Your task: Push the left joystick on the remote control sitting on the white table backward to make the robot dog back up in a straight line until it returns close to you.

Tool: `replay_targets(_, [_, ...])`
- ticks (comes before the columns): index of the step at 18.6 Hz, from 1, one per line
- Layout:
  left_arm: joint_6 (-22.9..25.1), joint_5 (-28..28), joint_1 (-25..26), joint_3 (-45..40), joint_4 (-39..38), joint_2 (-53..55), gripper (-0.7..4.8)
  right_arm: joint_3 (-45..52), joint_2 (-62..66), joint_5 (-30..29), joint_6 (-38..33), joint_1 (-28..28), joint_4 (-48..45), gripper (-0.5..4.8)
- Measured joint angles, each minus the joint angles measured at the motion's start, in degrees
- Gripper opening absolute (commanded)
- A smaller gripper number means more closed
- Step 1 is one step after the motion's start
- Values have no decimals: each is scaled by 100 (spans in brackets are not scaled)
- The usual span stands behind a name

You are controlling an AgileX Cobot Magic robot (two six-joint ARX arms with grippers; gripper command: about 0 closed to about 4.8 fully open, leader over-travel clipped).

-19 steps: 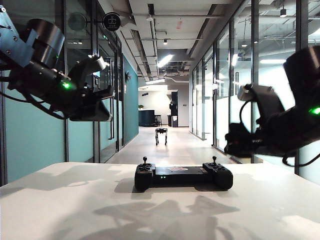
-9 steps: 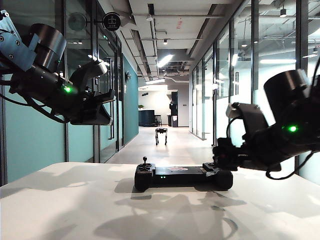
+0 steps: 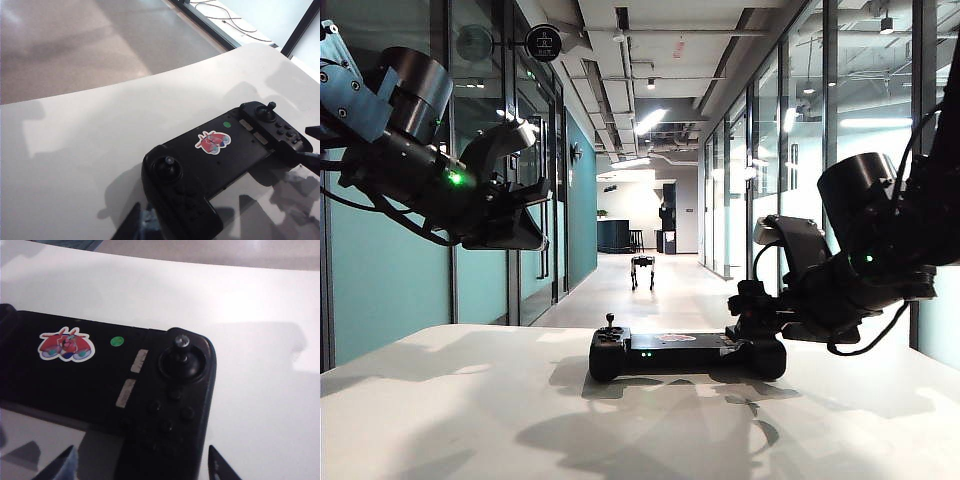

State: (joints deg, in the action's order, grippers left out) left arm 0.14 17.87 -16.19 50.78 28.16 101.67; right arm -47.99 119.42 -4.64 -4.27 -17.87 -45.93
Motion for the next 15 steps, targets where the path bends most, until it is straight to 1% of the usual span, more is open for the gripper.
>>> replay_targets(10, [0,4,0,2,0,0,-5,-369,496,-15,0,7,138,325])
replay_targets(15, [-2,4,0,2,0,0,-5,-446,498,-13,0,13,142,319])
